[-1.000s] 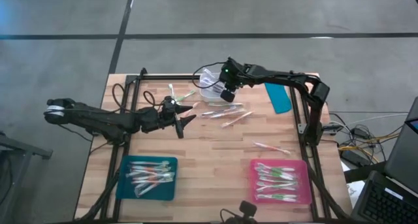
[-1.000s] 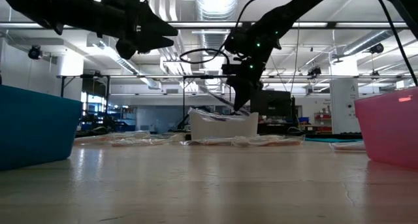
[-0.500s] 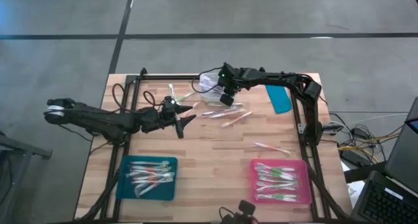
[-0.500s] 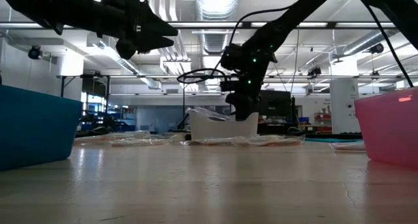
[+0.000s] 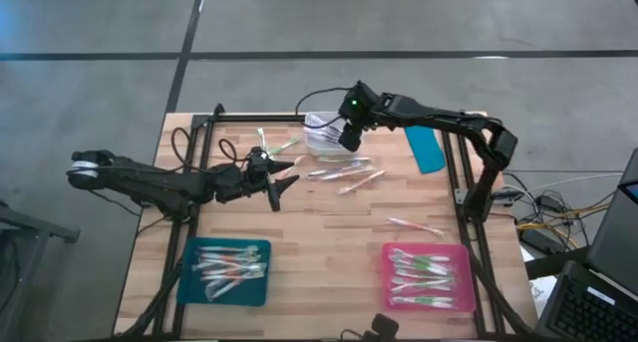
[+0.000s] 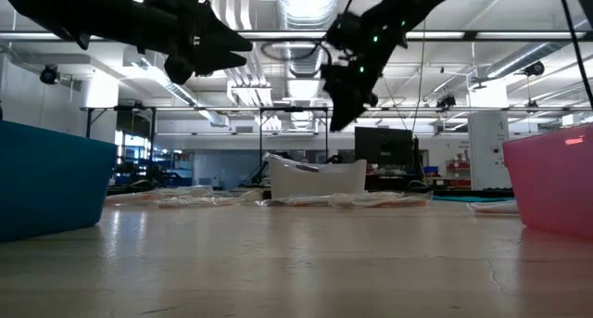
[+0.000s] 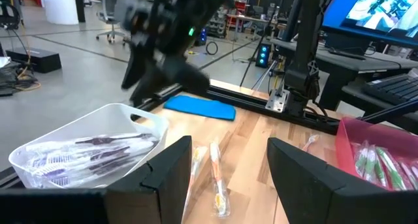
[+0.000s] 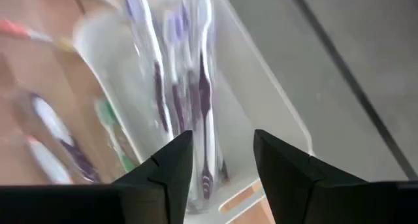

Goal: Pick & Place Toothbrushes
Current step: Put the orange toothbrush into the blue bin

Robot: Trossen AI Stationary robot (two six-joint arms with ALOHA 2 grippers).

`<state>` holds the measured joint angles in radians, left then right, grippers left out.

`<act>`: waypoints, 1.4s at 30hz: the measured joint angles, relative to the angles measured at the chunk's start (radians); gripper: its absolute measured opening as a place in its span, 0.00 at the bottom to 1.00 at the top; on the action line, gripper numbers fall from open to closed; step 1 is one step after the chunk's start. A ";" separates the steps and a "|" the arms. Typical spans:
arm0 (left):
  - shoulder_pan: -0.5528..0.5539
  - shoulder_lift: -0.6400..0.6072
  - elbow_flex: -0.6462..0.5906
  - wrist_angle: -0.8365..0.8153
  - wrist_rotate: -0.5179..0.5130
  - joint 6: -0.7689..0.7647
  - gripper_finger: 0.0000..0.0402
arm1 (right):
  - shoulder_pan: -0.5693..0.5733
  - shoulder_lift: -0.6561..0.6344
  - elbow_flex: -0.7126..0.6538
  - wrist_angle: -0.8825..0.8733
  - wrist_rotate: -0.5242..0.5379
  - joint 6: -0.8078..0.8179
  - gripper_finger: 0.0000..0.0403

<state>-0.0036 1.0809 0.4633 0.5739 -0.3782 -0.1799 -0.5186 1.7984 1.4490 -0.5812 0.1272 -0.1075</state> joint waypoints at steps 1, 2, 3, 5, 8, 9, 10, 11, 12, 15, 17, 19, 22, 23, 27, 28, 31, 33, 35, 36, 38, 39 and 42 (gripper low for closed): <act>0.000 0.000 0.000 0.000 0.000 0.000 0.51 | 0.007 -0.021 0.000 0.000 0.000 0.008 0.40; 0.000 0.000 0.000 -0.001 0.000 0.000 0.51 | 0.017 -0.045 0.000 -0.003 0.000 0.017 0.40; 0.000 0.000 0.000 -0.002 0.000 0.000 0.51 | 0.029 -0.067 0.000 -0.004 0.000 0.023 0.40; 0.000 0.000 -0.001 -0.007 0.000 0.000 0.51 | 0.058 -0.106 0.000 -0.002 -0.001 0.029 0.39; 0.000 0.000 -0.002 -0.008 0.000 0.000 0.51 | 0.116 -0.150 -0.011 -0.006 -0.001 0.029 0.35; 0.000 0.000 -0.003 -0.008 0.000 0.000 0.51 | 0.136 -0.164 -0.019 -0.006 -0.001 0.030 0.33; 0.000 0.000 -0.003 -0.008 0.000 0.000 0.51 | 0.157 -0.178 -0.028 -0.007 -0.002 0.033 0.32; 0.000 0.000 -0.004 -0.008 0.000 -0.001 0.51 | 0.182 -0.191 -0.038 -0.007 -0.003 0.039 0.30; 0.000 0.000 -0.005 -0.008 0.000 -0.004 0.51 | 0.204 -0.205 -0.051 -0.003 -0.004 0.048 0.28; 0.000 0.000 -0.007 -0.007 0.000 -0.006 0.51 | 0.271 -0.244 -0.105 -0.007 -0.003 0.067 0.22; 0.000 0.000 -0.008 -0.008 0.000 0.008 0.51 | 0.313 -0.272 -0.151 -0.008 -0.001 0.089 0.18; 0.000 0.001 -0.009 -0.008 0.000 0.018 0.51 | 0.355 -0.303 -0.197 -0.006 0.002 0.129 0.14; 0.000 0.001 -0.009 -0.008 0.000 0.019 0.51 | 0.413 -0.350 -0.272 0.001 0.004 0.192 0.09; 0.000 0.001 -0.010 -0.008 0.000 0.020 0.51 | 0.431 -0.365 -0.301 0.018 0.004 0.210 0.08; 0.001 0.001 -0.010 -0.007 -0.005 0.029 0.51 | 0.494 -0.432 -0.420 0.153 0.006 0.233 0.03; 0.001 0.001 -0.010 -0.007 -0.005 0.034 0.51 | 0.504 -0.447 -0.448 0.191 0.006 0.233 0.03; 0.001 0.001 -0.010 -0.010 -0.005 0.027 0.51 | 0.526 -0.489 -0.527 0.299 0.006 0.232 0.02; 0.002 0.001 -0.008 -0.032 -0.005 0.022 0.51 | 0.531 -0.514 -0.565 0.335 0.006 0.231 0.03; 0.002 0.001 0.004 -0.084 -0.006 0.031 0.51 | 0.534 -0.538 -0.595 0.349 0.006 0.237 0.04; 0.002 0.001 0.014 -0.119 -0.011 0.036 0.51 | 0.534 -0.546 -0.610 0.353 0.006 0.245 0.04; 0.002 0.001 0.041 -0.214 -0.033 0.036 0.51 | 0.535 -0.561 -0.639 0.356 0.006 0.274 0.03; 0.002 0.001 0.055 -0.275 -0.052 0.029 0.51 | 0.534 -0.568 -0.655 0.355 0.006 0.285 0.02; 0.002 0.001 0.111 -0.472 -0.119 0.014 0.51 | 0.534 -0.582 -0.701 0.358 0.008 0.313 0.02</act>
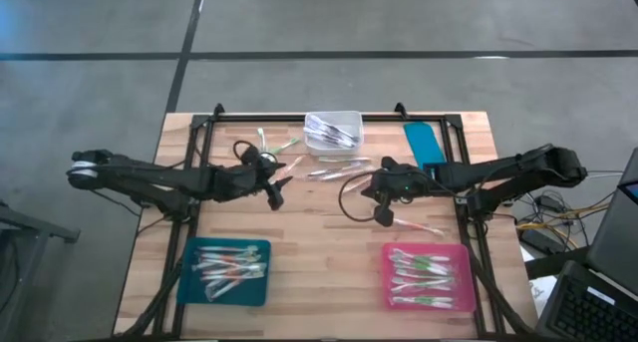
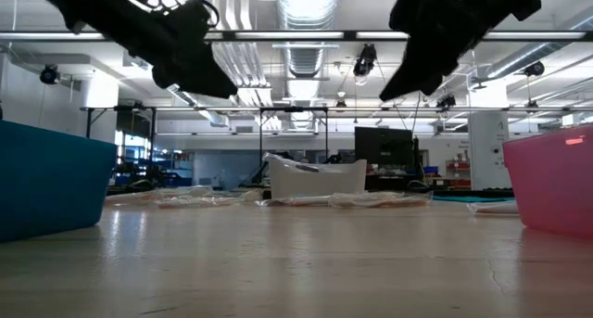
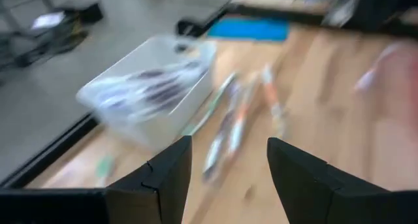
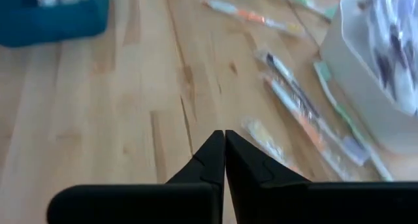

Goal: Pick & Place Toothbrushes
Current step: Put the orange toothbrush into the blue bin

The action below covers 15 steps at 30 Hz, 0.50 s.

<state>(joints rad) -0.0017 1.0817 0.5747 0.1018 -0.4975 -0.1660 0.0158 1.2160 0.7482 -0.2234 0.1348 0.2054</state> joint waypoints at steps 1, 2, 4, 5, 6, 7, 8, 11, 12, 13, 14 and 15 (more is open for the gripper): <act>0.000 0.000 0.025 -0.073 -0.016 -0.006 0.51 | 0.000 0.000 -0.013 0.002 0.005 0.003 0.02; 0.000 0.000 0.052 -0.151 -0.020 -0.017 0.51 | 0.000 0.001 -0.025 0.005 0.017 0.004 0.02; 0.000 0.000 0.102 -0.304 -0.022 -0.051 0.51 | 0.000 0.001 -0.049 0.026 0.028 0.003 0.02; 0.000 0.000 0.128 -0.371 -0.022 -0.075 0.51 | -0.001 0.001 -0.059 0.042 0.029 0.004 0.02; 0.000 0.000 0.149 -0.427 -0.022 -0.104 0.51 | -0.001 0.001 -0.068 0.061 0.030 0.005 0.02; 0.000 0.000 0.168 -0.481 -0.024 -0.132 0.51 | -0.001 0.001 -0.076 0.077 0.031 0.005 0.02; 0.000 0.000 0.187 -0.536 -0.025 -0.158 0.51 | -0.001 0.001 -0.083 0.098 0.033 0.004 0.02; 0.000 0.000 0.229 -0.704 -0.026 -0.247 0.51 | -0.001 0.001 -0.094 0.169 0.033 0.004 0.02; 0.000 0.000 0.238 -0.757 -0.026 -0.280 0.51 | -0.001 0.001 -0.098 0.184 0.033 0.001 0.02; 0.001 0.000 0.243 -0.810 -0.026 -0.311 0.51 | -0.001 0.001 -0.100 0.195 0.033 -0.003 0.02; 0.001 0.000 0.246 -0.860 -0.027 -0.344 0.51 | -0.001 0.001 -0.101 0.204 0.033 -0.010 0.02; 0.002 0.000 0.247 -0.903 -0.027 -0.374 0.51 | -0.001 0.001 -0.101 0.215 0.034 -0.019 0.02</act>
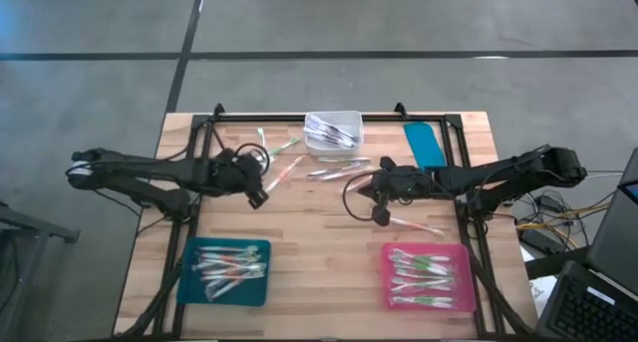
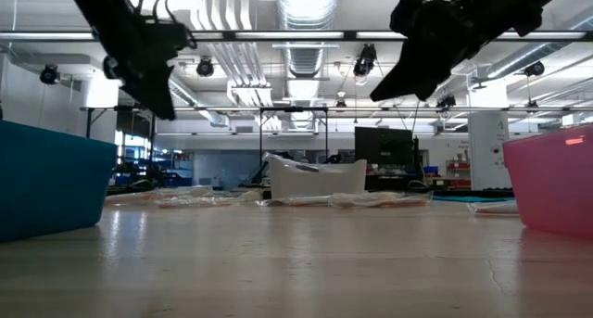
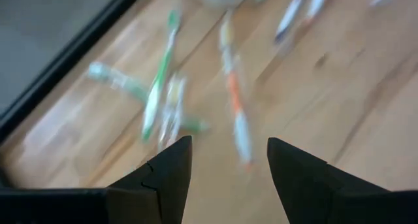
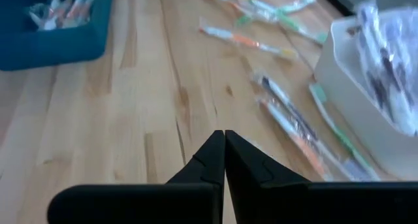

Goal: Pick & Place Toothbrushes
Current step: Put the orange toothbrush into the blue bin

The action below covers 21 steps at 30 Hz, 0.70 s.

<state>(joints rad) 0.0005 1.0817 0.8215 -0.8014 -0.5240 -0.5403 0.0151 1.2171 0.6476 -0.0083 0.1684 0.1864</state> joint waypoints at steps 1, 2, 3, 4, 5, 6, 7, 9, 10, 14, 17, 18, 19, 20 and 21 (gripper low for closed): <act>0.001 0.000 0.000 -0.033 0.000 -0.026 0.51 | 0.000 0.000 0.000 0.010 0.001 -0.009 0.02; 0.004 0.000 -0.004 -0.057 0.000 -0.051 0.51 | 0.000 0.000 0.001 0.017 0.002 -0.020 0.02; 0.007 0.000 -0.007 -0.080 0.001 -0.073 0.51 | 0.000 0.000 0.001 0.027 0.003 -0.031 0.02; 0.012 0.001 -0.009 -0.107 0.002 -0.090 0.51 | 0.000 0.000 0.001 0.041 0.003 -0.038 0.02; 0.019 0.002 -0.008 -0.130 0.002 -0.103 0.51 | 0.000 0.000 0.001 0.055 0.002 -0.045 0.02; 0.027 0.006 -0.008 -0.143 0.004 -0.114 0.51 | 0.000 0.000 0.001 0.068 0.002 -0.050 0.02; 0.038 0.009 -0.005 -0.160 0.012 -0.124 0.51 | 0.000 0.000 0.001 0.078 0.003 -0.055 0.02; 0.062 0.019 -0.004 -0.194 0.049 -0.136 0.51 | 0.000 0.000 0.001 0.087 0.002 -0.059 0.02; 0.074 0.026 -0.004 -0.204 0.070 -0.136 0.51 | 0.000 0.000 0.001 0.094 0.002 -0.058 0.02; 0.120 0.073 0.000 -0.240 0.097 -0.098 0.51 | 0.000 0.000 0.001 0.097 0.002 -0.057 0.02; 0.170 0.121 0.015 -0.245 0.136 -0.030 0.51 | 0.000 0.000 0.001 0.097 0.002 -0.056 0.02; 0.186 0.140 0.019 -0.245 0.155 -0.016 0.51 | 0.000 0.000 0.001 0.097 0.002 -0.055 0.02; 0.199 0.160 0.026 -0.247 0.168 -0.005 0.51 | 0.000 0.000 0.001 0.097 0.001 -0.055 0.02; 0.210 0.180 0.032 -0.246 0.175 0.006 0.51 | 0.000 0.000 0.001 0.097 0.001 -0.052 0.02; 0.220 0.200 0.038 -0.245 0.175 0.024 0.51 | 0.000 0.001 0.001 0.097 -0.001 -0.045 0.02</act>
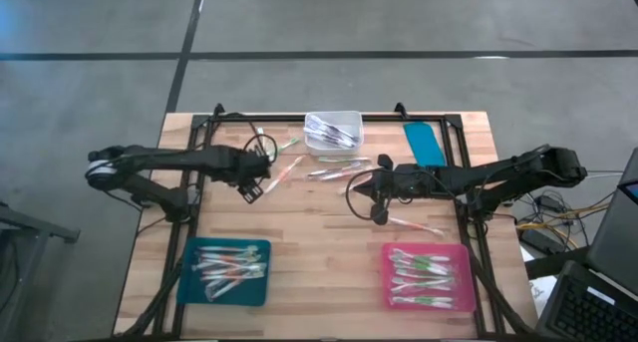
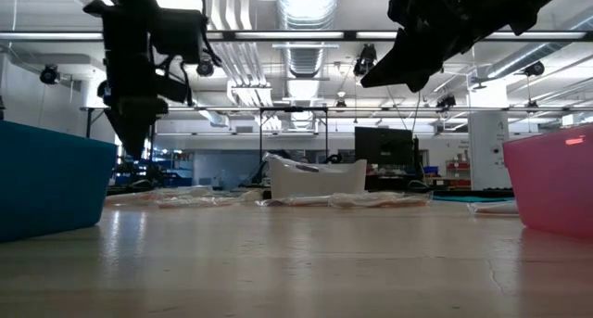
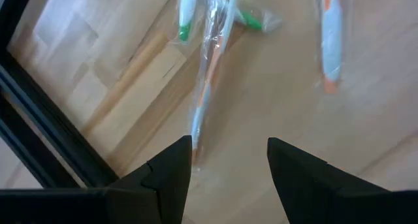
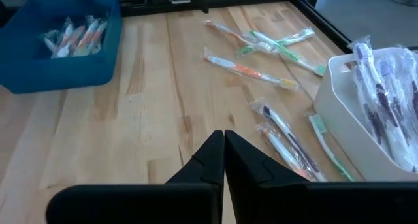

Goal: Pick & Place Toothbrushes
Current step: Put the orange toothbrush into the blue bin

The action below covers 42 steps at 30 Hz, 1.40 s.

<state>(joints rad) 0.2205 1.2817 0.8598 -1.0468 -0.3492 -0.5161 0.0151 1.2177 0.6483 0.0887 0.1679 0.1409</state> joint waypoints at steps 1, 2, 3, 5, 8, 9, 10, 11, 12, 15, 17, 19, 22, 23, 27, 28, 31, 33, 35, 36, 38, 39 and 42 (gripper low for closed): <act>0.009 0.019 0.006 -0.001 0.001 0.026 0.51 | 0.000 0.003 0.000 0.000 -0.001 0.007 0.02; 0.016 0.036 0.011 0.000 0.000 0.052 0.51 | 0.000 0.005 0.000 0.000 -0.001 0.013 0.02; 0.023 0.055 0.017 0.000 0.001 0.075 0.51 | 0.000 0.008 0.000 -0.002 -0.001 0.014 0.02; 0.037 0.091 0.029 0.000 0.010 0.111 0.51 | 0.000 0.014 0.000 -0.002 -0.001 0.014 0.02; 0.059 0.141 0.054 0.003 0.042 0.150 0.51 | 0.000 0.029 0.000 -0.003 -0.004 0.014 0.02; 0.065 0.157 0.061 0.003 0.048 0.154 0.51 | 0.000 0.034 0.000 -0.002 -0.004 0.014 0.02; 0.072 0.172 0.067 0.000 0.049 0.157 0.51 | 0.000 0.039 0.000 0.004 -0.004 0.012 0.02; 0.078 0.184 0.073 -0.001 0.050 0.157 0.51 | 0.000 0.042 0.000 0.006 -0.004 0.010 0.02; 0.084 0.194 0.078 -0.001 0.050 0.157 0.51 | 0.000 0.043 0.000 0.003 -0.004 0.009 0.02; 0.104 0.217 0.085 -0.001 0.050 0.160 0.51 | 0.000 0.042 0.000 -0.003 -0.006 0.012 0.02; 0.123 0.227 0.085 0.003 0.050 0.161 0.51 | 0.000 0.041 0.000 -0.003 -0.013 0.011 0.02; 0.145 0.237 0.085 0.005 0.050 0.162 0.51 | 0.000 0.041 0.000 -0.003 -0.016 0.003 0.02; 0.173 0.249 0.085 0.007 0.053 0.189 0.51 | 0.000 0.043 0.000 -0.003 -0.016 -0.017 0.02; 0.182 0.252 0.085 0.007 0.058 0.202 0.51 | 0.000 0.044 0.000 -0.003 -0.016 -0.018 0.02; 0.207 0.267 0.085 0.016 0.091 0.279 0.51 | 0.000 0.044 -0.001 -0.003 -0.016 -0.018 0.02; 0.210 0.271 0.085 0.025 0.096 0.295 0.51 | 0.000 0.044 -0.001 -0.003 -0.016 -0.020 0.02; 0.221 0.292 0.085 0.039 0.101 0.321 0.51 | 0.000 0.044 -0.001 -0.003 -0.016 -0.020 0.02; 0.230 0.303 0.085 0.045 0.101 0.325 0.51 | 0.000 0.044 -0.001 -0.003 -0.016 -0.021 0.02; 0.235 0.317 0.085 0.049 0.101 0.326 0.51 | 0.000 0.044 -0.002 -0.003 -0.016 -0.021 0.02; 0.237 0.324 0.085 0.049 0.103 0.326 0.51 | 0.000 0.044 -0.003 -0.003 -0.017 -0.020 0.02; 0.241 0.335 0.085 0.051 0.103 0.331 0.51 | 0.000 0.044 -0.007 -0.003 -0.017 -0.019 0.02; 0.243 0.343 0.085 0.052 0.104 0.336 0.51 | 0.000 0.044 -0.010 -0.003 -0.017 -0.019 0.02; 0.250 0.370 0.085 0.061 0.106 0.341 0.51 | 0.000 0.044 -0.015 -0.003 -0.018 -0.014 0.02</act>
<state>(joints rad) 0.4707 1.6518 0.9451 -0.9858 -0.2436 -0.1754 0.0151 1.2617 0.6332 0.0853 0.1501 0.1269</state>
